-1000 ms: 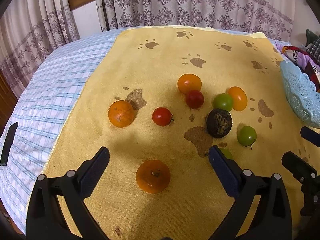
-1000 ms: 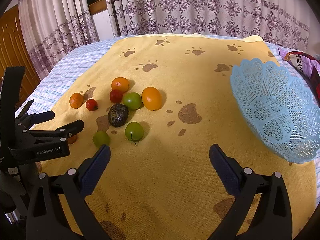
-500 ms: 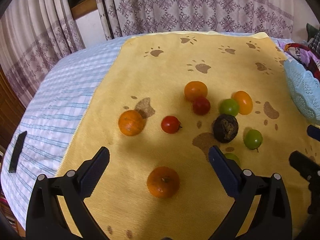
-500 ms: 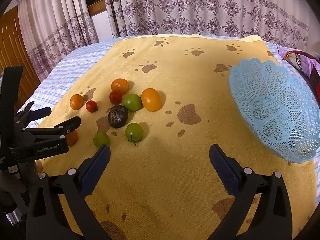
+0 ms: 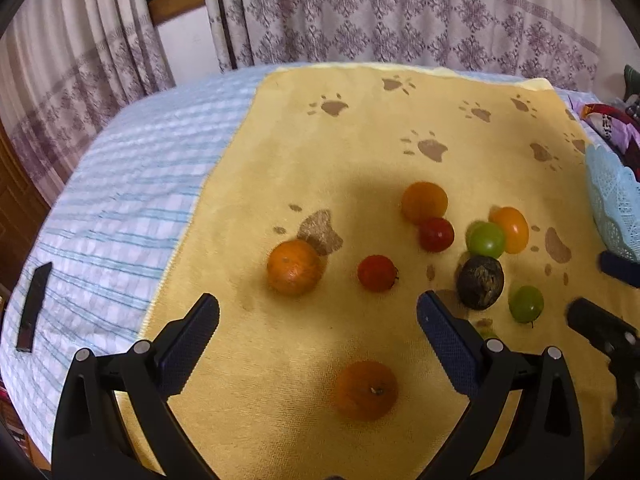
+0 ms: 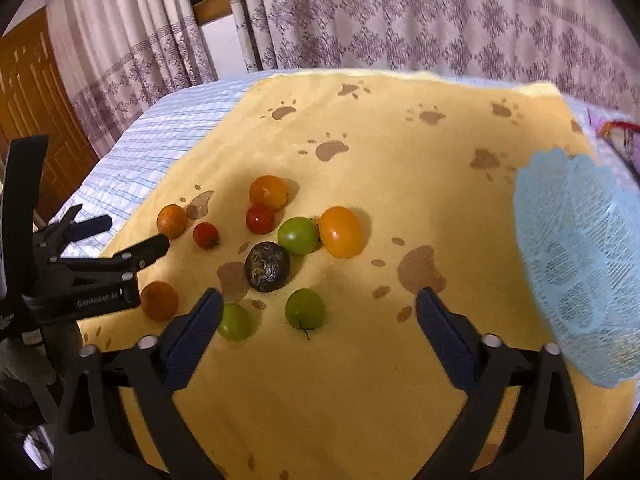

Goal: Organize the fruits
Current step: 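Grasp the orange with the left tool while the right tool grasps a green plum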

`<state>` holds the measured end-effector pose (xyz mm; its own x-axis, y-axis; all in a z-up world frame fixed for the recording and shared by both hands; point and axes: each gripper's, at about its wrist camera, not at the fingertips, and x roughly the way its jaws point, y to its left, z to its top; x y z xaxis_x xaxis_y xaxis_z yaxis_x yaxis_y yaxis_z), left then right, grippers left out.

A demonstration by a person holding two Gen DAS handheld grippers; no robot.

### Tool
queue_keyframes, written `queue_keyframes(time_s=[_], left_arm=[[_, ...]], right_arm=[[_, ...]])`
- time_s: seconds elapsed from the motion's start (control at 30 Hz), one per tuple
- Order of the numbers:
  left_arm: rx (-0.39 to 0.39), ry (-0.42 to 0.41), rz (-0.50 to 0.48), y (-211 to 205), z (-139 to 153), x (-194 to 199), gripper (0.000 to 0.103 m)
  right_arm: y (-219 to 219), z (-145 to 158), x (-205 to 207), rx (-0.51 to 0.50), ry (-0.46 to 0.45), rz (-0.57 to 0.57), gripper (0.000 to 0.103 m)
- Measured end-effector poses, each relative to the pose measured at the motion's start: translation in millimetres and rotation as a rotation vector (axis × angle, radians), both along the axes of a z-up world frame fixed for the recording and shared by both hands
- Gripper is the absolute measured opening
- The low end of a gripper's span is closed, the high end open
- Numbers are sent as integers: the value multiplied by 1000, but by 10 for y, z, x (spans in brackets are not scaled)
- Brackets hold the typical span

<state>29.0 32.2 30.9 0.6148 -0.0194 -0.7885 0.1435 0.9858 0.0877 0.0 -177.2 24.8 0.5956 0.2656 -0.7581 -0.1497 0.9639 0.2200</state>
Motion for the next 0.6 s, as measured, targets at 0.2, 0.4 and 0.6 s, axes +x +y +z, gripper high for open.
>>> queue_keyframes(time_s=[0.2, 0.4, 0.6], left_arm=[[-27, 53, 15, 88, -85, 73, 86], [-27, 106, -31, 14, -177, 47, 80], [-44, 163, -69, -17, -133, -18, 80]], right_arm=[[-50, -216, 149, 66, 74, -37, 73], [-20, -351, 164, 39, 92, -2, 66], [34, -402, 165, 17, 94, 35, 63]])
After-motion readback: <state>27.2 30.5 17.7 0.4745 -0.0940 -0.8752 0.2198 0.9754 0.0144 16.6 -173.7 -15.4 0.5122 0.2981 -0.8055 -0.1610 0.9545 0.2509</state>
